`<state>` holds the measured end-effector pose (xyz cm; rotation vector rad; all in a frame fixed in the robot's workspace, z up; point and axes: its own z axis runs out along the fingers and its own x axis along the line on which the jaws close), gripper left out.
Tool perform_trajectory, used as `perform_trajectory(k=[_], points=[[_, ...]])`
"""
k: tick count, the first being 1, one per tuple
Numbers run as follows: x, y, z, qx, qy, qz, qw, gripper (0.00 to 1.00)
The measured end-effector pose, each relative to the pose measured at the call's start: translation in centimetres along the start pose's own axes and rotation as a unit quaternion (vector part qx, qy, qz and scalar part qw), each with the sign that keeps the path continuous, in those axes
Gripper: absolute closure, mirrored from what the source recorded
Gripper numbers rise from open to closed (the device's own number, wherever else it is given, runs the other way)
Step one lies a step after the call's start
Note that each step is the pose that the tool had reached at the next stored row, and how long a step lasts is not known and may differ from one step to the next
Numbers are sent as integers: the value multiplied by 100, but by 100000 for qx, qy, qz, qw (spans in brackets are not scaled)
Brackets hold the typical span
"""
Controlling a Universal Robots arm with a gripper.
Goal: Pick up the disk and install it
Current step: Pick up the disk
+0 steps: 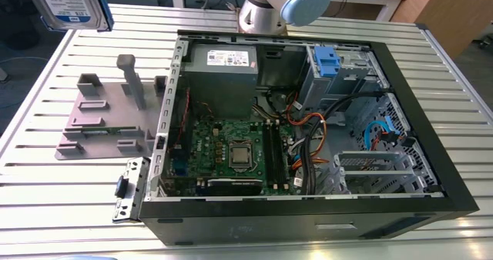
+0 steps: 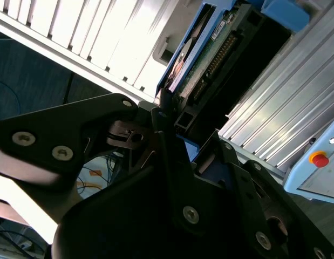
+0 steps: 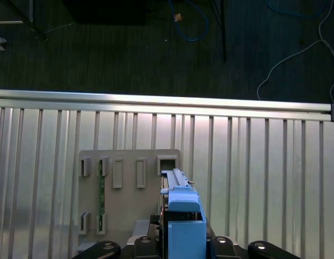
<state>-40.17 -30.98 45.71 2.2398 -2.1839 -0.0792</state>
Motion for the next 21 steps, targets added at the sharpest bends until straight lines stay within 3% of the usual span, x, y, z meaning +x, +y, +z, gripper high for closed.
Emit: perform_trajectory(k=[21], points=[[-1, 2, -40, -2, 1, -2, 100000, 63]])
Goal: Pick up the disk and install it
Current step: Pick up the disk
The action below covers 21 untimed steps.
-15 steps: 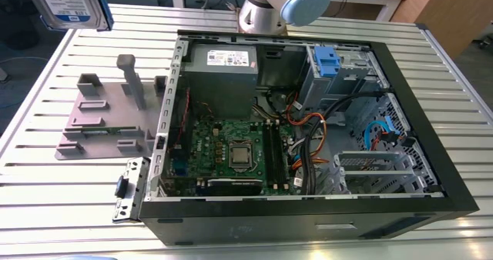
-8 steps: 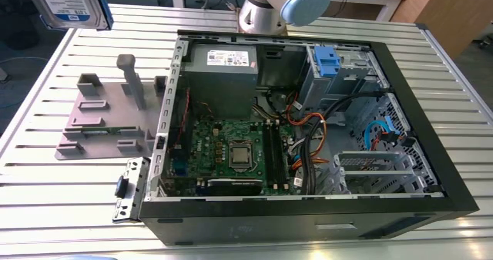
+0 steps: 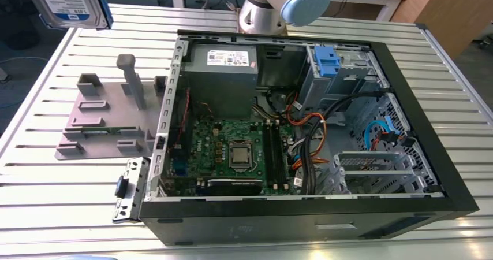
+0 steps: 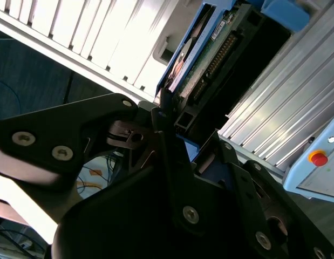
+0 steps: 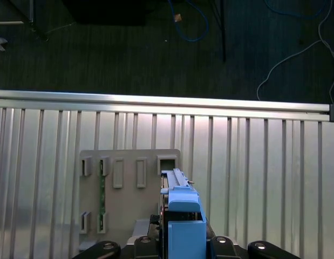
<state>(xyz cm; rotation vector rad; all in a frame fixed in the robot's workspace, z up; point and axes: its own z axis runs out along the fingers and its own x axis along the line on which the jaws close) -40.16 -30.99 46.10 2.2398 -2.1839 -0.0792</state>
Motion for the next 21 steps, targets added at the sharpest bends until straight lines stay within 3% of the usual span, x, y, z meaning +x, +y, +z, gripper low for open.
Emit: perform_trajectory(k=[2, 21], points=[[-3, 5, -103, 3, 0, 0, 100000, 63], [-5, 7, -161, 0, 2, 1, 100000, 63]])
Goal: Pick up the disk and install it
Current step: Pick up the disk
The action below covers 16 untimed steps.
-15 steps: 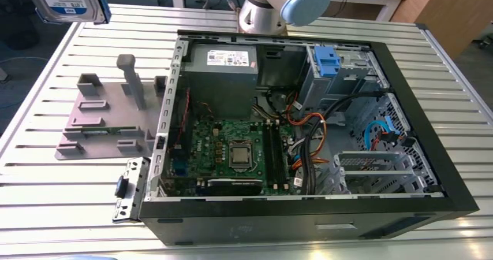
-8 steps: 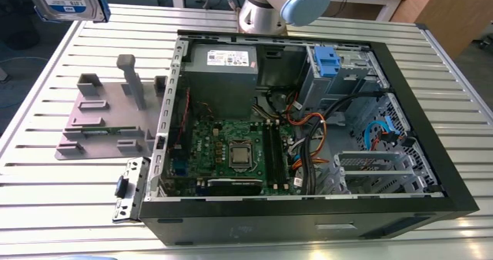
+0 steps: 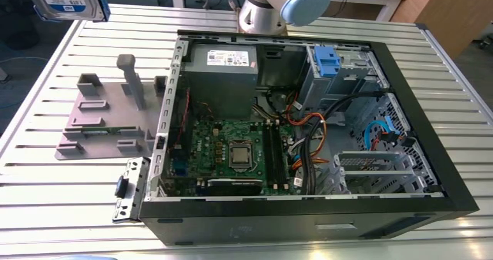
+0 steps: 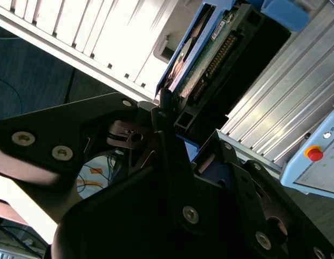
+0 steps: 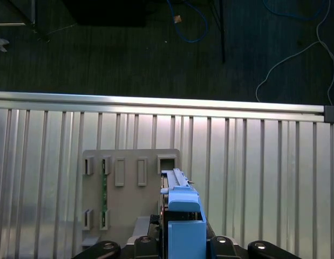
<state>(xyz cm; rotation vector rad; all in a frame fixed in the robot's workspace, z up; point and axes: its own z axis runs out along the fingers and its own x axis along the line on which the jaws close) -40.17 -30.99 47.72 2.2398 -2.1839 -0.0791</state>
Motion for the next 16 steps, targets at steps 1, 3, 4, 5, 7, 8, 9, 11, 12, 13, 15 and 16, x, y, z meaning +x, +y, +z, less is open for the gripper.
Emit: perform_trajectory(k=[1, 3, 4, 5, 7, 8, 9, 11, 12, 13, 15, 16], points=[[0, 0, -2, 4, -2, -1, 100000, 63], [0, 0, -6, 3, -2, 0, 100000, 63], [0, 0, -7, 5, -3, -3, 100000, 63], [0, 0, -9, 5, -2, -1, 100000, 63], [0, 1, -14, 4, -2, 0, 100000, 63], [-1, 1, -16, 3, -3, -2, 100000, 63], [0, 1, -17, 6, -1, -1, 100000, 63], [0, 1, -21, 4, 0, -1, 100000, 63], [-1, 1, -24, 1, -1, 0, 100000, 63], [-1, 1, -26, 0, 0, 1, 100000, 63], [-1, 1, -30, 5, -3, -1, 100000, 63], [-1, 1, -33, 3, -2, -1, 100000, 63]])
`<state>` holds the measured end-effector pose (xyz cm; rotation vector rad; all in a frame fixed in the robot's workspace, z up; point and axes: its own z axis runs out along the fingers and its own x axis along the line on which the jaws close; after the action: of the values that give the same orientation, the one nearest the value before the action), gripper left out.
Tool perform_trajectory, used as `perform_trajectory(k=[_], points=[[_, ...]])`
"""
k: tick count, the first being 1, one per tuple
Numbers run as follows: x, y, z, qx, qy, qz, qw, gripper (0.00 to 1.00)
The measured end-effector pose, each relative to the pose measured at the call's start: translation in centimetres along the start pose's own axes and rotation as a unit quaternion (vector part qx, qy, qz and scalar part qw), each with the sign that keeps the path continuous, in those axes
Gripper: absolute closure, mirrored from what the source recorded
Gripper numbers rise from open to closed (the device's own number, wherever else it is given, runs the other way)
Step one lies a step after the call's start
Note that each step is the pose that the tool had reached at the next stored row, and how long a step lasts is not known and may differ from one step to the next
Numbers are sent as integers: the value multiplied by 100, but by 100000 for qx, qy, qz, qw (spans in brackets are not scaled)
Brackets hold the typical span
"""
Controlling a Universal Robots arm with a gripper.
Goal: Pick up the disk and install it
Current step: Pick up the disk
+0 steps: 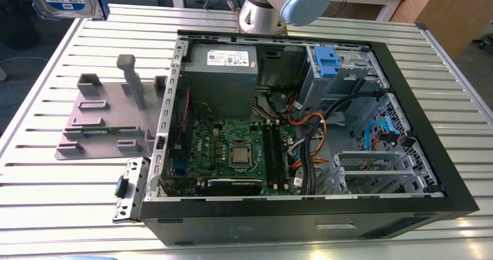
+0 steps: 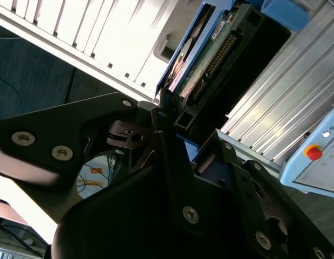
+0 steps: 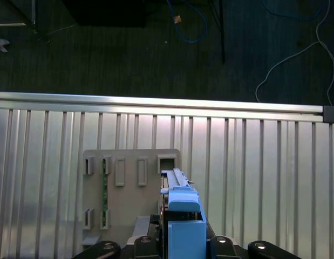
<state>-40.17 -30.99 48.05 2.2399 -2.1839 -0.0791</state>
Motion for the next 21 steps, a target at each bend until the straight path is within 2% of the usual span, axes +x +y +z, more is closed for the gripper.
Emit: perform_trajectory(k=[14, 21], points=[[-1, 1, -32, 0, 1, -1, 100000, 63], [0, -37, -34, 0, 1, -1, 100000, 63]])
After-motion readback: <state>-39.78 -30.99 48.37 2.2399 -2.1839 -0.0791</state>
